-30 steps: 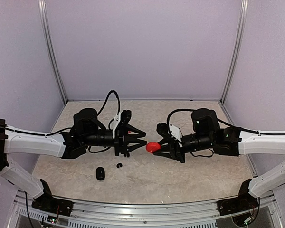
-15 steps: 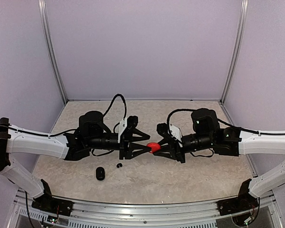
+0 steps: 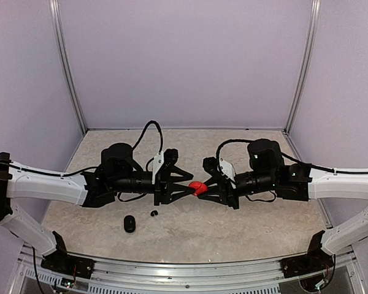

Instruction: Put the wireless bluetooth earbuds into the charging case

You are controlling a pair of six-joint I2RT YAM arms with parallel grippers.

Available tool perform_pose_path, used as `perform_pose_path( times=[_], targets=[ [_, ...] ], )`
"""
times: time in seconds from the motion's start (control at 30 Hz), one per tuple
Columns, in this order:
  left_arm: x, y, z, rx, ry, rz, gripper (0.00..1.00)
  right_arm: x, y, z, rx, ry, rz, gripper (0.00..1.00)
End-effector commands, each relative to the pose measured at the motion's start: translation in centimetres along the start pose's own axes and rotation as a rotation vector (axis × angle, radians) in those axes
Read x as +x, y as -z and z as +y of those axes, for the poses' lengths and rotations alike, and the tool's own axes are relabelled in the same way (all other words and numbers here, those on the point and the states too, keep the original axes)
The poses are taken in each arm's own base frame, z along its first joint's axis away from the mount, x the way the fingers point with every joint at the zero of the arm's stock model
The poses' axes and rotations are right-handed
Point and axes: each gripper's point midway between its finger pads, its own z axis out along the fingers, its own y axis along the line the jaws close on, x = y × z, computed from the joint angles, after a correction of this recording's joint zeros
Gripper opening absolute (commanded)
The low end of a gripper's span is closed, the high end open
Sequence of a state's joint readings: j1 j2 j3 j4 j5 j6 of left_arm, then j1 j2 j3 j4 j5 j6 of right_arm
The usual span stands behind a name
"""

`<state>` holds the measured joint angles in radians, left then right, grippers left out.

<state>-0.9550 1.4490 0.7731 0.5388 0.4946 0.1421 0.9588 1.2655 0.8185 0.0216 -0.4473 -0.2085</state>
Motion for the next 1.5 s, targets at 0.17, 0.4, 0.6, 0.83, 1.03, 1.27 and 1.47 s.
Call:
perform_pose_path(
  times=[0.17,0.4,0.6,0.83,1.03,1.27,1.47],
  targets=[
    [-1.6,1.6,2.0,-0.100,-0.019,-0.051,0.45,-0.1,0.5,1.0,-0.035,0.013,-0.016,0.12],
    [-1.4,1.6,1.9,-0.096,-0.036,-0.050,0.46,-0.5,0.6,1.1,-0.041,0.011,-0.030,0.12],
    [-2.0,1.8,-0.1,-0.026,-0.086,-0.085,0.53,-0.4,0.3,0.4,-0.014,0.003,-0.018,0.13],
    [-1.0,0.2,0.1,-0.028,-0.097,-0.024,0.55,-1.0,0.2,0.4,-0.025,0.002,-0.036,0.13],
    [-0.4,-0.7,0.1,-0.026,-0.103,0.003,0.57,-1.3,0.3,0.5,-0.029,-0.002,-0.046,0.13],
    [-0.2,-0.8,1.1,-0.079,-0.111,0.025,0.53,-1.4,0.4,0.7,-0.039,0.001,-0.052,0.13],
    [-1.0,0.2,1.8,-0.137,-0.115,-0.006,0.47,-0.7,0.3,1.0,-0.050,0.001,-0.029,0.13]
  ],
)
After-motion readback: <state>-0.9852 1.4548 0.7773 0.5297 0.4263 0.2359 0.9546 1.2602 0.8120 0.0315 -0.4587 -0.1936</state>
